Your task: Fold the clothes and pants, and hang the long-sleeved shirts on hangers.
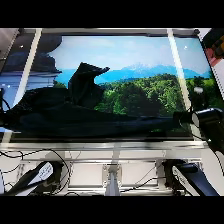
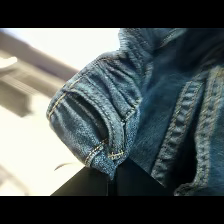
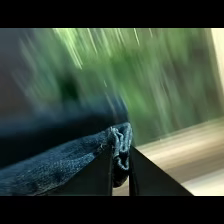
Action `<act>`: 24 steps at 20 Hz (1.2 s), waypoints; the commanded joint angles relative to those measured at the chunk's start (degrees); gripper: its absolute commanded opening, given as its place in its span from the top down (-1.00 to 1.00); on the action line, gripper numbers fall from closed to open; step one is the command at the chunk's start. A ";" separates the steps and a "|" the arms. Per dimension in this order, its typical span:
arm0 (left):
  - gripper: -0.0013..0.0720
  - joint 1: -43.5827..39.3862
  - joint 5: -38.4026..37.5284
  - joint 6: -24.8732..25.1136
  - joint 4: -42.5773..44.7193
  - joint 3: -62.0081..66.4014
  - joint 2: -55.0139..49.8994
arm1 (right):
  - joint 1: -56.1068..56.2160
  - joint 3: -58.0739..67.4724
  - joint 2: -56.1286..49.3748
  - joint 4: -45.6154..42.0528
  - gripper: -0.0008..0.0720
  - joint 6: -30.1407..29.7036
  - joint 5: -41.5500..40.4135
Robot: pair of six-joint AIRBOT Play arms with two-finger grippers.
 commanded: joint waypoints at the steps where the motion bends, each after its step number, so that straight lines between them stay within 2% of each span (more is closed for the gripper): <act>1: 0.87 -0.24 12.00 -4.92 -10.14 0.15 0.02 | -0.04 8.17 -5.35 -1.55 0.91 2.49 -14.53; 5: 0.88 -4.11 27.61 -13.03 -8.81 3.78 -0.22 | -0.04 26.97 -21.03 -2.34 0.91 2.40 -15.32; 7: 0.88 -6.29 35.34 -18.14 -2.19 7.87 -1.29 | -0.04 38.01 -28.85 -2.16 0.91 2.38 -14.25; 8: 0.88 -7.45 36.37 -20.02 0.98 11.30 -2.40 | -0.04 43.80 -32.04 -2.14 0.91 2.14 -12.87; 10: 0.88 -8.50 35.71 -20.44 1.97 19.71 -5.07 | -0.04 53.37 -35.54 -2.29 0.91 1.97 -11.98; 13: 0.88 -8.66 33.20 -20.41 2.01 26.97 -5.84 | -0.63 59.67 -36.02 -2.34 0.91 1.95 -9.51; 15: 0.88 -8.15 27.39 -19.37 2.43 26.64 -5.03 | -1.62 59.47 -35.89 -2.34 0.91 1.86 -2.03; 17: 0.88 -7.02 22.12 -14.49 2.43 24.61 -4.90 | -2.89 57.33 -35.89 -2.12 0.91 0.09 5.77; 19: 0.88 -5.53 19.43 -13.31 2.40 19.50 -4.02 | -3.50 52.57 -35.43 -1.70 0.91 -1.92 11.56; 22: 0.88 -3.13 19.26 -12.44 2.45 6.75 0.42 | -2.67 40.94 -31.34 -1.27 0.91 -2.32 10.80; 24: 0.88 -1.38 19.26 -10.01 2.40 -1.46 4.20 | -1.79 31.76 -26.56 -0.94 0.91 -2.16 8.70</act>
